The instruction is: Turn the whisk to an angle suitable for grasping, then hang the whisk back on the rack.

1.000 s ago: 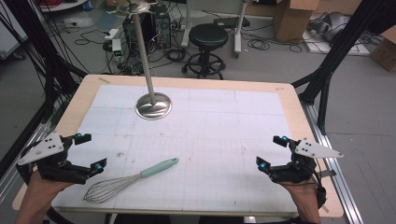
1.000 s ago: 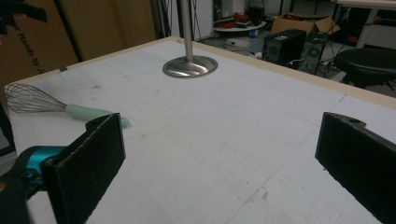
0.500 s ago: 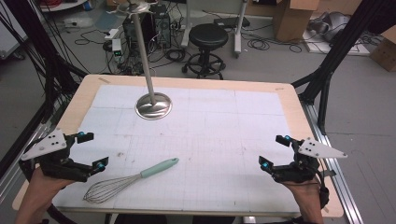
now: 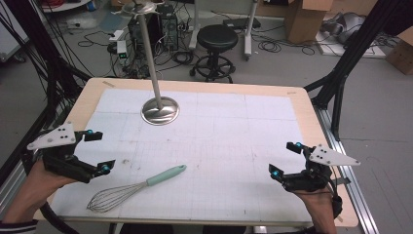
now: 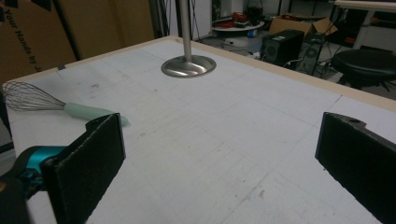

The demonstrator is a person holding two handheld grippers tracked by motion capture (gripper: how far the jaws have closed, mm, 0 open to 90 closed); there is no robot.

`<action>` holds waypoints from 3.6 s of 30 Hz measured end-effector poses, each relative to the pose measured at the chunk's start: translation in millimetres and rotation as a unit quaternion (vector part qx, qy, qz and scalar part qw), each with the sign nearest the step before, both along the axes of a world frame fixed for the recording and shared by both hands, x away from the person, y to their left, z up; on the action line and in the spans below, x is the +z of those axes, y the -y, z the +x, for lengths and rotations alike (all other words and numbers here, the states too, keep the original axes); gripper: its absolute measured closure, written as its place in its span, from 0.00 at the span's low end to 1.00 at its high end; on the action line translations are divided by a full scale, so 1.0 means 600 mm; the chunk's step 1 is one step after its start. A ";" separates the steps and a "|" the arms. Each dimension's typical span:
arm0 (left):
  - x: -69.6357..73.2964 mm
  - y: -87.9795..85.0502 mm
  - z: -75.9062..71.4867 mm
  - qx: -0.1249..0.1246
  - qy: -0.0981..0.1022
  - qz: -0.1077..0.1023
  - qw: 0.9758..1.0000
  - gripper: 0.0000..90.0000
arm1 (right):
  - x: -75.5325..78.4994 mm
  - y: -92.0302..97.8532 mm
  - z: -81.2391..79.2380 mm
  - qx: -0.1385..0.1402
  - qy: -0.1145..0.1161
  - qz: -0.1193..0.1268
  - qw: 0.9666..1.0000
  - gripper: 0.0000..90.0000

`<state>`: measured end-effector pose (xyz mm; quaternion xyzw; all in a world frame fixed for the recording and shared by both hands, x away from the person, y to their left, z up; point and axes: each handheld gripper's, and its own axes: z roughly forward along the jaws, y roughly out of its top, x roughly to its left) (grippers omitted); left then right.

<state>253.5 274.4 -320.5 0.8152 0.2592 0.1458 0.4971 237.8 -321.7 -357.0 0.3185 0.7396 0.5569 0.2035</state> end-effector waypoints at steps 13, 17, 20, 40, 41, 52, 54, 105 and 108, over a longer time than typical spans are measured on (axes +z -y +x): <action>0.000 0.062 0.023 -0.041 -0.034 0.070 0.996 0.02 | 0.006 -0.005 -0.004 0.006 0.002 -0.008 1.000 0.00; 0.000 0.084 0.037 -0.060 -0.048 0.081 0.994 0.02 | 0.007 -0.006 -0.003 0.009 0.003 -0.009 1.000 0.00; 0.003 0.093 0.046 -0.072 -0.056 0.101 0.991 0.02 | 0.007 -0.007 -0.003 0.012 0.002 -0.009 1.000 0.00; -0.018 0.176 0.073 -0.143 -0.094 0.241 0.956 0.02 | 0.012 -0.001 -0.006 0.012 0.010 -0.006 1.000 0.00; -0.022 0.181 0.074 -0.142 -0.099 0.245 0.954 0.02 | 0.012 -0.001 -0.006 0.012 0.009 -0.006 1.000 0.00; -0.059 0.198 0.077 -0.139 -0.117 0.251 0.951 0.02 | 0.012 -0.001 -0.005 0.013 0.008 -0.005 1.000 0.00; -0.067 0.200 0.077 -0.144 -0.121 0.264 0.946 0.02 | 0.012 -0.001 -0.005 0.014 0.007 -0.006 1.000 0.00; -0.152 0.242 0.080 -0.144 -0.175 0.325 0.918 0.11 | 0.015 0.001 -0.006 0.014 0.008 -0.001 1.000 0.00; -0.152 0.242 0.081 -0.145 -0.184 0.324 0.917 0.16 | 0.014 0.001 -0.006 0.014 0.009 -0.002 1.000 0.00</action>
